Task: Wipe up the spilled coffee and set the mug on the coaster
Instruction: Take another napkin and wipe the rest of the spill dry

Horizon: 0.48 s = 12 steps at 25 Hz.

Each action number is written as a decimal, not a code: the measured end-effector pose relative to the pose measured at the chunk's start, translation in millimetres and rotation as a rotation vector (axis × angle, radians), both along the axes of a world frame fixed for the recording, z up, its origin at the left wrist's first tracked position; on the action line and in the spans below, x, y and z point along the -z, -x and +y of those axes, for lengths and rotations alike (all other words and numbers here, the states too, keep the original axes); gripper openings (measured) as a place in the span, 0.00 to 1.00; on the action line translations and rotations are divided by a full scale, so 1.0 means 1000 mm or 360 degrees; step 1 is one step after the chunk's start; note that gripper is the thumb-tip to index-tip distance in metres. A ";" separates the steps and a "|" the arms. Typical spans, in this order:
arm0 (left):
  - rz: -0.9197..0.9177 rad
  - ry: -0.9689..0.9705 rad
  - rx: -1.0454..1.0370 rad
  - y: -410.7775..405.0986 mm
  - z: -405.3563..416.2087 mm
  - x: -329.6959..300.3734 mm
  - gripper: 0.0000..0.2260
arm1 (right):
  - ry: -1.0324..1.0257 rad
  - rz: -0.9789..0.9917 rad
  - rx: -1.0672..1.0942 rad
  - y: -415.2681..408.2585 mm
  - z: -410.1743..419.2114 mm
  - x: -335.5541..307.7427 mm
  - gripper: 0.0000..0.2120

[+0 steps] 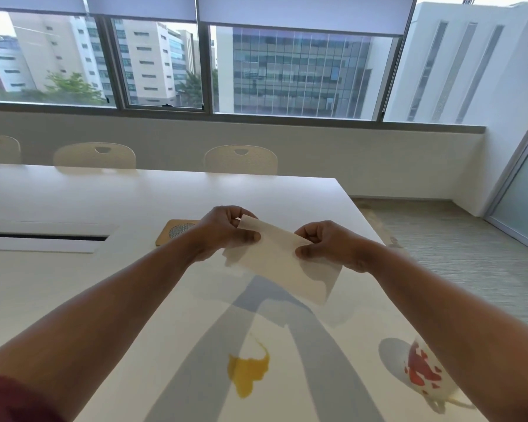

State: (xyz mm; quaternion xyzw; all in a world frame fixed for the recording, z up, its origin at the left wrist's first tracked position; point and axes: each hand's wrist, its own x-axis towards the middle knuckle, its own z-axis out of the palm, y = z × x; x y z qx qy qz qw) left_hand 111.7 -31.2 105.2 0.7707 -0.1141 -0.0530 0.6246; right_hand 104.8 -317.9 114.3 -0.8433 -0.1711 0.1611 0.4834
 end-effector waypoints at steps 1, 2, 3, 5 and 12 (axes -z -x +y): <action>0.0058 0.0027 0.0036 -0.004 0.009 0.002 0.14 | -0.0014 0.0013 0.0008 -0.001 0.008 0.002 0.09; 0.0112 0.0033 0.0066 -0.008 0.018 0.005 0.14 | -0.0033 0.0022 0.0024 -0.002 0.015 0.004 0.09; 0.0153 0.0010 0.0077 -0.012 0.026 0.008 0.12 | -0.0055 0.0027 0.0042 -0.002 0.022 0.006 0.09; 0.0162 -0.0049 0.0082 -0.021 0.041 0.015 0.10 | -0.0076 0.0036 0.0074 -0.004 0.033 0.009 0.09; 0.0134 -0.0061 0.0219 -0.037 0.067 0.023 0.08 | -0.0021 0.0127 0.0103 -0.006 0.062 0.018 0.12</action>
